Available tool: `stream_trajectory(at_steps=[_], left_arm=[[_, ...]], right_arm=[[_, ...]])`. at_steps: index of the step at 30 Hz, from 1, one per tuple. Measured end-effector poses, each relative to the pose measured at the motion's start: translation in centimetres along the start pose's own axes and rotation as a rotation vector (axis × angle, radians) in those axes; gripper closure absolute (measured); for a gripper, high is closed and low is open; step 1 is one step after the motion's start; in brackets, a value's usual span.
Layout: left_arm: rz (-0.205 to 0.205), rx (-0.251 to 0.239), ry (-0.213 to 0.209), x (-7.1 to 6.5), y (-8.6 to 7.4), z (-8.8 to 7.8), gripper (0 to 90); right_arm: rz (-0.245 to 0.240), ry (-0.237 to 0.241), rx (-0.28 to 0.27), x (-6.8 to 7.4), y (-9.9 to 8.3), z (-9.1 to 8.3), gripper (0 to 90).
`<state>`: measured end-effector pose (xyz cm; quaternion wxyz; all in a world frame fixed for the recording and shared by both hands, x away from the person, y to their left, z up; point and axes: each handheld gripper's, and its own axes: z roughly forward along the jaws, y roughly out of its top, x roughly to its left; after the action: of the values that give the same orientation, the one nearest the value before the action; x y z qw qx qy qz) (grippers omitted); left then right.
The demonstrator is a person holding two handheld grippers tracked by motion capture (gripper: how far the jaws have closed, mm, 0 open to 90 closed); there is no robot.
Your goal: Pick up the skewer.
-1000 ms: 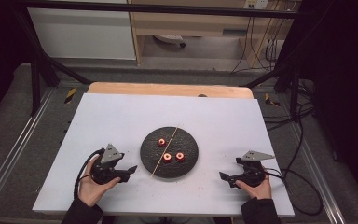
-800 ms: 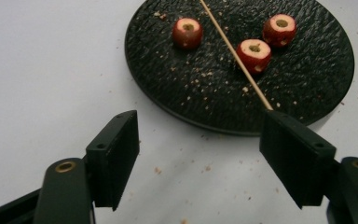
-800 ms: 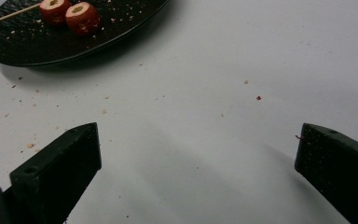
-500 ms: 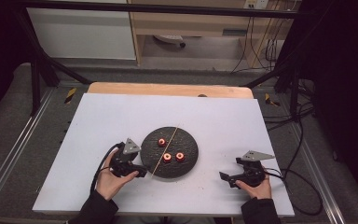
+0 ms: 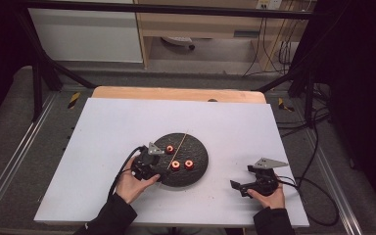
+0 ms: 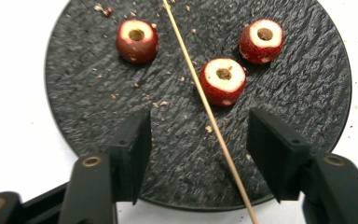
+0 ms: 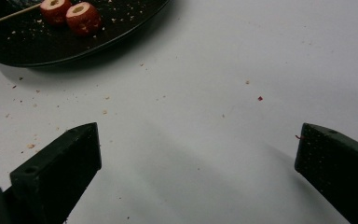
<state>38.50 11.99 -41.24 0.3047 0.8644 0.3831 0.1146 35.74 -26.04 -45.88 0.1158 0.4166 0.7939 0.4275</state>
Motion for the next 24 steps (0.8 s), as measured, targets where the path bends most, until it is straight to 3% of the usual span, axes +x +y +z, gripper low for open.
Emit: stream_trajectory(at_steps=[15,24], left_arm=[[-0.042,0.079,0.032,-0.8,0.8,1.2,65.5],[-0.068,0.1,0.065,-1.3,1.2,1.6,73.5]], right_arm=[[0.005,0.006,-0.001,0.0,0.0,0.0,1.2],[0.006,0.008,-0.002,0.0,0.0,0.1,1.2]])
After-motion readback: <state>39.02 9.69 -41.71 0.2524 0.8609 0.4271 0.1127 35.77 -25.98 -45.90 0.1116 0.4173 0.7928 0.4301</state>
